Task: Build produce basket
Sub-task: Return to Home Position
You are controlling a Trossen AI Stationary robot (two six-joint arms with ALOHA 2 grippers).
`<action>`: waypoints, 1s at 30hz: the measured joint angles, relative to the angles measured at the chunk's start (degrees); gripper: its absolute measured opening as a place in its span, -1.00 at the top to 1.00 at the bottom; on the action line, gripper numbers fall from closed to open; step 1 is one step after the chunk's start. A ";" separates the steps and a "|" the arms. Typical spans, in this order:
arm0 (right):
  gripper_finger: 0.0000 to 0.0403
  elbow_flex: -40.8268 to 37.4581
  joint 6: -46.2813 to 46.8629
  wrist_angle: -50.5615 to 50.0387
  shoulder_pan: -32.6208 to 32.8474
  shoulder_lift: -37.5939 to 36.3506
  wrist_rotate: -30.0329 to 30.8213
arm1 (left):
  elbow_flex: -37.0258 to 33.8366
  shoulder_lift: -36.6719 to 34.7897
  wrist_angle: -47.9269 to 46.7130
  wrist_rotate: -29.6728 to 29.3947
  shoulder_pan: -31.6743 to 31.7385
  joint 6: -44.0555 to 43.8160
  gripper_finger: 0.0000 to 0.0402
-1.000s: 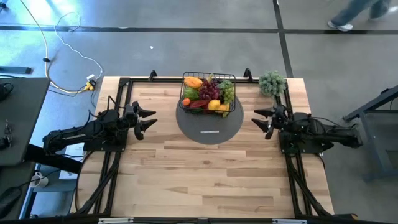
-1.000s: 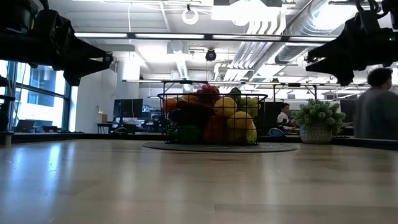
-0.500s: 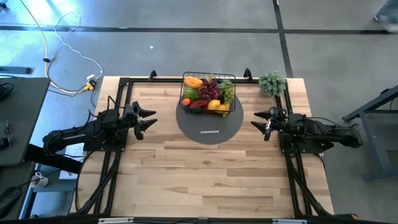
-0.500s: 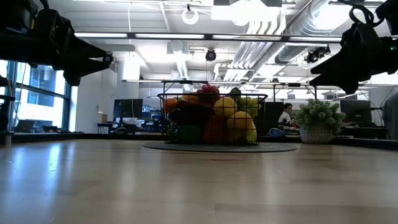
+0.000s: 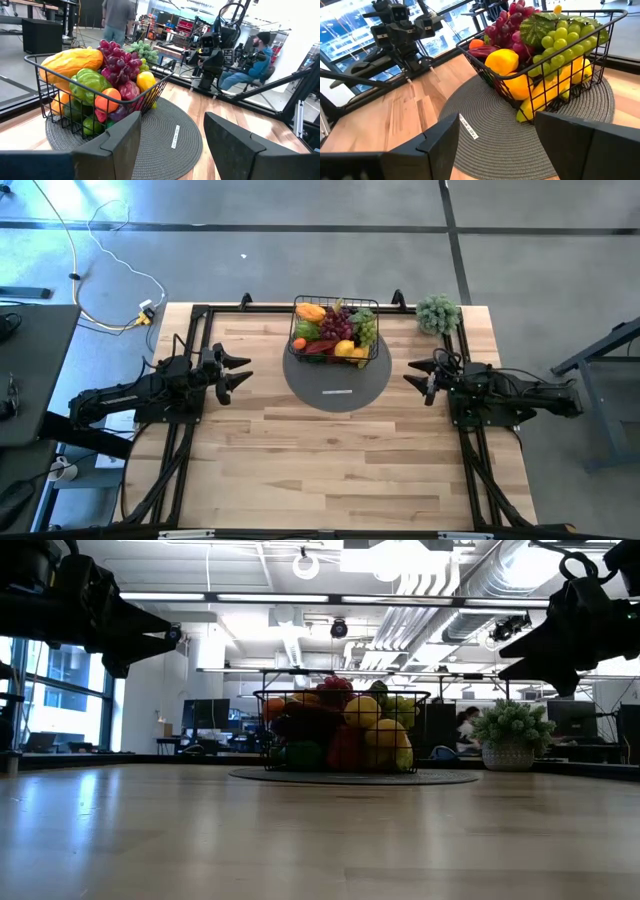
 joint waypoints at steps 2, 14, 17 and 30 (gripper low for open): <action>-0.19 0.00 0.53 0.00 0.00 0.00 0.00 | 0.00 0.00 0.00 0.00 0.00 0.00 -0.03; -0.19 0.00 0.52 -0.01 0.00 0.00 0.00 | 0.00 0.00 0.00 0.00 0.00 -0.02 -0.03; -0.19 0.00 0.50 -0.02 0.00 0.00 0.00 | 0.00 0.00 0.00 0.00 0.00 -0.02 -0.03; -0.19 0.00 0.43 -0.02 0.00 0.00 0.00 | 0.00 0.00 0.00 0.00 0.00 -0.02 -0.03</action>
